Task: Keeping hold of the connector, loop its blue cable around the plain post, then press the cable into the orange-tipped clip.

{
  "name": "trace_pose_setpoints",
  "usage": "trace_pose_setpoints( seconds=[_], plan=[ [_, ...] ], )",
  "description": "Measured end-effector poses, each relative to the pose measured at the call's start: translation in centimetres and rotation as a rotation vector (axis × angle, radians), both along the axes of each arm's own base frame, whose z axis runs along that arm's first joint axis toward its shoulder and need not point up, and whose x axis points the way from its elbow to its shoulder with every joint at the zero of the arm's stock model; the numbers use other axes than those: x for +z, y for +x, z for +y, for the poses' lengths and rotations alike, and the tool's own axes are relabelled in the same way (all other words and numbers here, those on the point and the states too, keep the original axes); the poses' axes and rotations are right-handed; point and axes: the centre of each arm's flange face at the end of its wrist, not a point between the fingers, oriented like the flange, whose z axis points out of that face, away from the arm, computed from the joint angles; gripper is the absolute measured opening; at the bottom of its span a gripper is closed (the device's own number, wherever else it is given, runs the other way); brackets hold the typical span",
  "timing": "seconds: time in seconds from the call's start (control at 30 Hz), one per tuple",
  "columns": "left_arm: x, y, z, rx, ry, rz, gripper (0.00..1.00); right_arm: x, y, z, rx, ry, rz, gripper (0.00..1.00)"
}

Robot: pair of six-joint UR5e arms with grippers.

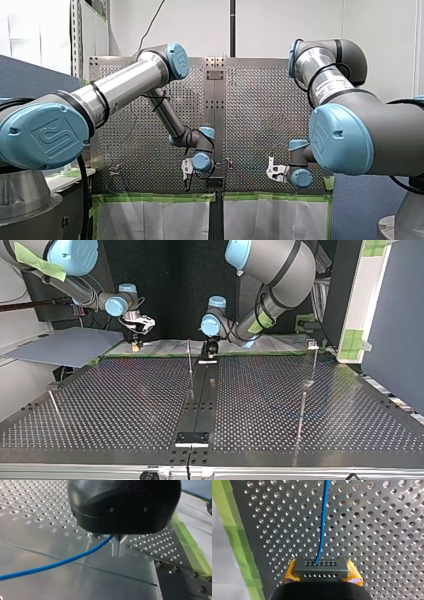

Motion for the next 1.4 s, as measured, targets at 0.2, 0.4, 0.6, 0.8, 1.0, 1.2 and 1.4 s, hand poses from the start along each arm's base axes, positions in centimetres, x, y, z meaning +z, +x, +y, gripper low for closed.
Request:
trace_pose_setpoints(
  seconds=[0.2,0.4,0.6,0.8,1.0,1.2,1.4],
  plan=[
    [-0.1,-0.1,0.1,0.001,0.005,0.007,0.00,0.0,0.0,0.0,-0.001,0.008,0.002,0.02],
    [-0.1,-0.1,0.2,0.004,0.006,0.009,0.00,0.2,-0.1,-0.5,-0.004,0.008,0.002,0.02],
    [-0.1,0.1,0.4,0.014,0.006,0.006,0.00,0.6,-0.4,-1.4,-0.012,-0.003,0.000,0.02],
    [0.1,0.8,1.0,0.032,0.005,0.000,0.00,1.2,-0.7,-2.5,-0.019,-0.018,-0.007,0.02],
    [0.6,2.0,1.6,0.045,-0.002,-0.012,0.00,1.9,-1.0,-3.7,-0.026,-0.039,-0.013,0.02],
    [1.3,2.9,1.6,0.052,-0.011,-0.027,0.00,2.5,-1.1,-4.6,-0.026,-0.057,-0.016,0.02],
    [1.6,3.3,1.6,0.055,-0.013,-0.031,0.00,2.8,-1.4,-5.2,-0.029,-0.067,-0.020,0.02]
  ],
)
